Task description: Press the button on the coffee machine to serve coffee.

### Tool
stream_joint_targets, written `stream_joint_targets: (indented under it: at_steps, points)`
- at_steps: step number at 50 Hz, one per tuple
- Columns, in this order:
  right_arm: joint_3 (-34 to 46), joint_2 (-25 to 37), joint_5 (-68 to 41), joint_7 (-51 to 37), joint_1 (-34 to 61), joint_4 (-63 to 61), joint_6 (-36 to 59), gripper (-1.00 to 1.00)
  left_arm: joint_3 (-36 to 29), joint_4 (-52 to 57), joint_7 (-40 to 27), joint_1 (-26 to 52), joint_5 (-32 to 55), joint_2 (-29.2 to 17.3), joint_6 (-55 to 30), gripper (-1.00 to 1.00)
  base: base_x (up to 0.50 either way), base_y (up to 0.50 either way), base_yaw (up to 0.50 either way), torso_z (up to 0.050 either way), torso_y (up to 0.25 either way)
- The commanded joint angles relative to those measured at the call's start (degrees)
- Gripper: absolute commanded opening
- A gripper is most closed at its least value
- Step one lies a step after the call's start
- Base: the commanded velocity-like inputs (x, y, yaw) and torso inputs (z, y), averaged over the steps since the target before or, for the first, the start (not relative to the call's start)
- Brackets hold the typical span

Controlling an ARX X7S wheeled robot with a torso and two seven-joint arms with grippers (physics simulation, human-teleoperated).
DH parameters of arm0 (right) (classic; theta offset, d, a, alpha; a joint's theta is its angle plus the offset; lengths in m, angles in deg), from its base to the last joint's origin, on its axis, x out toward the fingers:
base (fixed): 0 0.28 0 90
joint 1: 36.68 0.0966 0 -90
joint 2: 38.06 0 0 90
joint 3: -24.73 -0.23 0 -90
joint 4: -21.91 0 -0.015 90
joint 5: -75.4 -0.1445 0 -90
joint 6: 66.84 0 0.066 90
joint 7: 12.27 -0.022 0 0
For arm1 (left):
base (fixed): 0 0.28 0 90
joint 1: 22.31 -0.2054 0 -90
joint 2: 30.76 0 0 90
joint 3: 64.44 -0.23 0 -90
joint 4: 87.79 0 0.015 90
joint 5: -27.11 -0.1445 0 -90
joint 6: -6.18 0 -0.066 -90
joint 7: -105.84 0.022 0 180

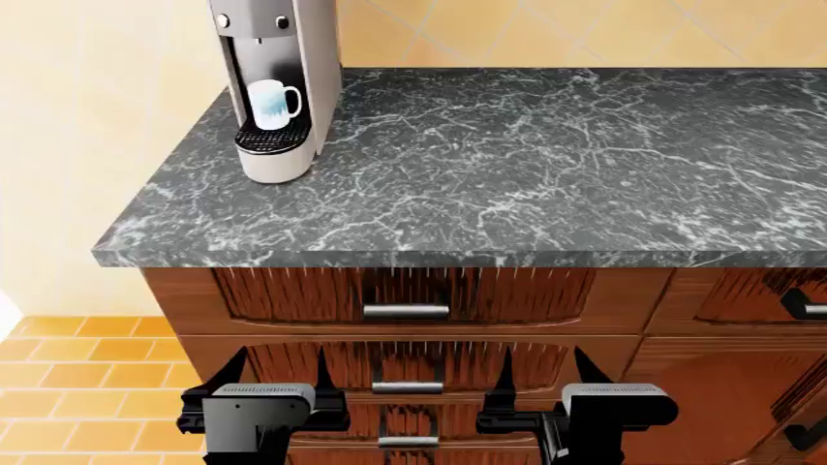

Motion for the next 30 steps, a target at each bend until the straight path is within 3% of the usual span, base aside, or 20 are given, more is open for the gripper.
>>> stream_joint_targets:
  at_steps: [1,26,30]
  points:
    - [1.04,0.85,-0.99,-1.25,-0.06,-0.12,0.15,1.00,-1.32,-0.12,-1.10,0.02,0.58,-0.89,0.18,1.00,0.00,0.00,0.00,0.000,0.000]
    - [4.77,4.25,-1.66,-6.32,-0.53,-1.04,0.31,1.00,-4.80,0.16,-4.56,0.03,3.38,-4.09,0.23,1.00,0.00,0.00,0.00,0.000,0.000]
    - [5.08,4.54,-2.16,-6.43,-0.45,-1.07,0.53,1.00,-5.10,0.11,-4.84,0.05,3.76,-4.35,0.31,1.00,0.00,0.40,0.00,0.000,0.000]
